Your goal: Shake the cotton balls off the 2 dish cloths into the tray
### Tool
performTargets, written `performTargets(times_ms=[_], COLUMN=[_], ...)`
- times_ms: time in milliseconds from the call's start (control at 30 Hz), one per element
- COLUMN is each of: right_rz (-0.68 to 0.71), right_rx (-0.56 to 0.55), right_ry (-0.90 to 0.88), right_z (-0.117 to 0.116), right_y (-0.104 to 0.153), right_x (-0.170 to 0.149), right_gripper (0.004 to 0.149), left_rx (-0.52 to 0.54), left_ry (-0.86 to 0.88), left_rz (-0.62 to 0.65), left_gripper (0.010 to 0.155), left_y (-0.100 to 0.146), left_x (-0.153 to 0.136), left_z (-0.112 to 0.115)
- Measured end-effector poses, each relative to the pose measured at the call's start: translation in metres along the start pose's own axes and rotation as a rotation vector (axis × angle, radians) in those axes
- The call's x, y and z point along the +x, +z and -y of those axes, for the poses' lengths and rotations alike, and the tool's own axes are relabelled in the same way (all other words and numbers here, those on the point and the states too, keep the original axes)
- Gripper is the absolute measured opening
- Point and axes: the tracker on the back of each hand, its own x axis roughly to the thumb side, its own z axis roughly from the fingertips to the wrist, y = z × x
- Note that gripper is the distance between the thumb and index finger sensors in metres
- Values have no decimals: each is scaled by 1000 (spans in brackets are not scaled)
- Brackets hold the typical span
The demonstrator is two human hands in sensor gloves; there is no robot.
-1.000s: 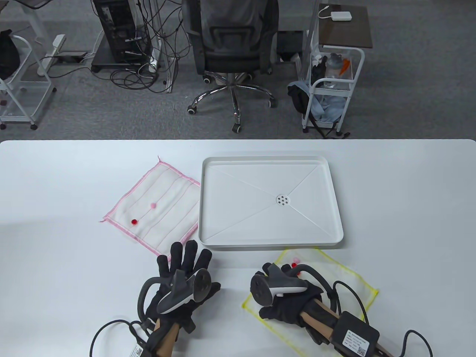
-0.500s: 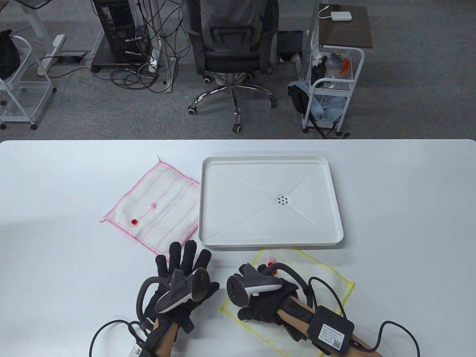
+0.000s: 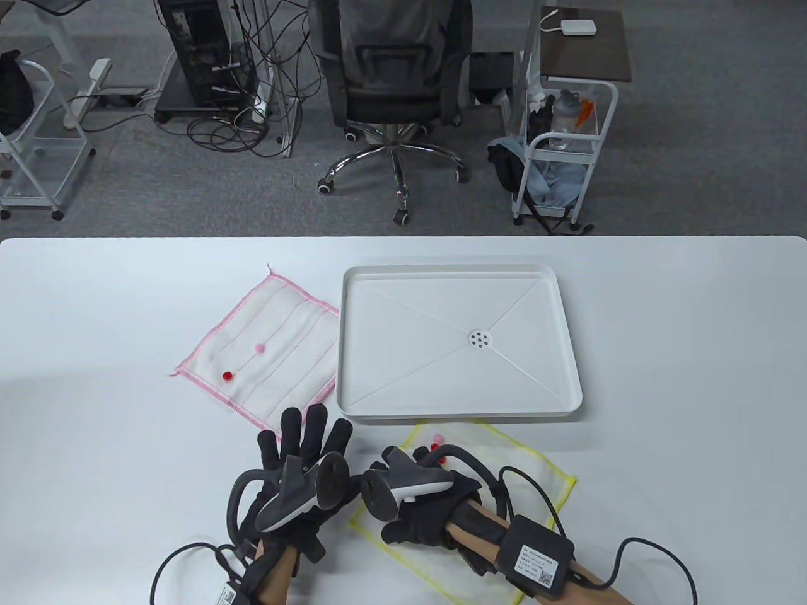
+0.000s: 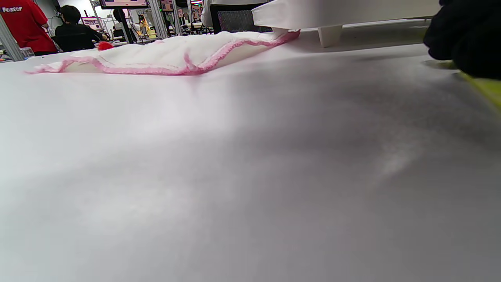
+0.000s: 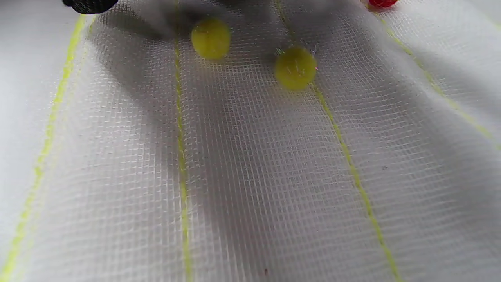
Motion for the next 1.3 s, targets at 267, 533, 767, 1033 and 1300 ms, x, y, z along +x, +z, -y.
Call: performTargets(times_ms=[267,533,767,1033,1300], right_rz=[18,-179,-382,-546,-590], right_rx=[-147,-520,-502,-392,-280], right_ry=[-133,-333,-341,-307,-297], right_z=[11,-21,-59,-79,-82], right_y=[45,93,98,87,71], right_x=[-41,-117,-139,-139,-133], right_gripper=[67,66,70,77,83], left_rx=[70,114,27,-90,-169], left_ry=[21,11,-24,-70,-70], left_rz=[27,92,93,8,19], left_gripper=[85,88,89,91,90], left_y=[8,19,17,3,-6], left_x=[2,21,45,64,79], left_z=[-7,-15,-10,5,15])
